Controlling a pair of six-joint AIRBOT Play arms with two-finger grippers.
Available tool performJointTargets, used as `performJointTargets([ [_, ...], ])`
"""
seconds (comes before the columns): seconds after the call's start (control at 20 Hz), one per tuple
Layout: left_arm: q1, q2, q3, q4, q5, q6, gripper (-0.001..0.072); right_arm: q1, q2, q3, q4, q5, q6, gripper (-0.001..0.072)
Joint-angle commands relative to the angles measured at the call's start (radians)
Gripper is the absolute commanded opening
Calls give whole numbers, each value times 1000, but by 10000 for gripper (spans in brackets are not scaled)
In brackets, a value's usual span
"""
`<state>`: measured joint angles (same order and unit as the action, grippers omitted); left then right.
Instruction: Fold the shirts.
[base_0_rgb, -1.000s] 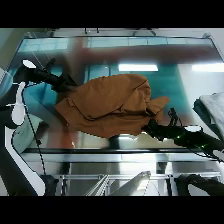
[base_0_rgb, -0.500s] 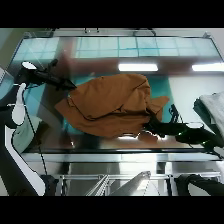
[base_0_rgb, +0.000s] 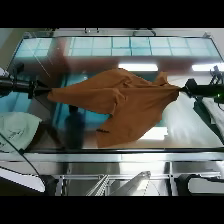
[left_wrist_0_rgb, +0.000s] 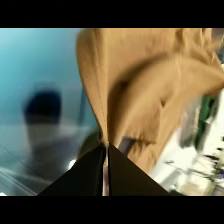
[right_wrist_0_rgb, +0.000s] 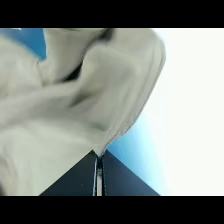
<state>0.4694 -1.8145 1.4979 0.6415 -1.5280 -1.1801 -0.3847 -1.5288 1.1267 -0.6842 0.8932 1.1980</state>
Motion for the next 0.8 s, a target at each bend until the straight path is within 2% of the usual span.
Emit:
performJointTargets([
  [0.0, 74, 156, -329, -4, 33, 83, 11, 19, -215, 286, 34, 28, -30, 26],
  [0.1, 106, 219, -462, -4, 69, 111, 11, 54, -300, 404, 42, 61, -34, 51],
  [0.15, 124, 240, -501, -5, 75, 121, 11, 61, -320, 440, 42, 103, -31, 308],
  [0.2, 143, 255, -525, -4, 75, 126, 11, 60, -323, 457, 40, 146, -32, 507],
  [0.25, 163, 265, -536, -4, 72, 128, 12, 46, -315, 462, 40, 198, -31, 432],
  [0.3, 178, 267, -531, -4, 70, 138, 14, 24, -307, 461, 40, 259, -30, 296],
  [0.4, 205, 266, -503, 4, 81, 145, 320, -31, -290, 447, 29, 426, -3, 295],
  [0.5, 215, 266, -466, 95, 104, 144, 321, -71, -241, 350, 24, 535, 22, 295],
  [0.55, 215, 266, -451, 156, 112, 143, 321, -83, -196, 266, 24, 536, 21, 295],
  [0.65, 215, 266, -432, 246, 118, 138, 321, -97, -69, 62, -2, 494, 11, 294],
  [0.75, 214, 266, -441, 266, 118, 120, 321, -95, 74, -151, -5, 417, 11, 302],
])
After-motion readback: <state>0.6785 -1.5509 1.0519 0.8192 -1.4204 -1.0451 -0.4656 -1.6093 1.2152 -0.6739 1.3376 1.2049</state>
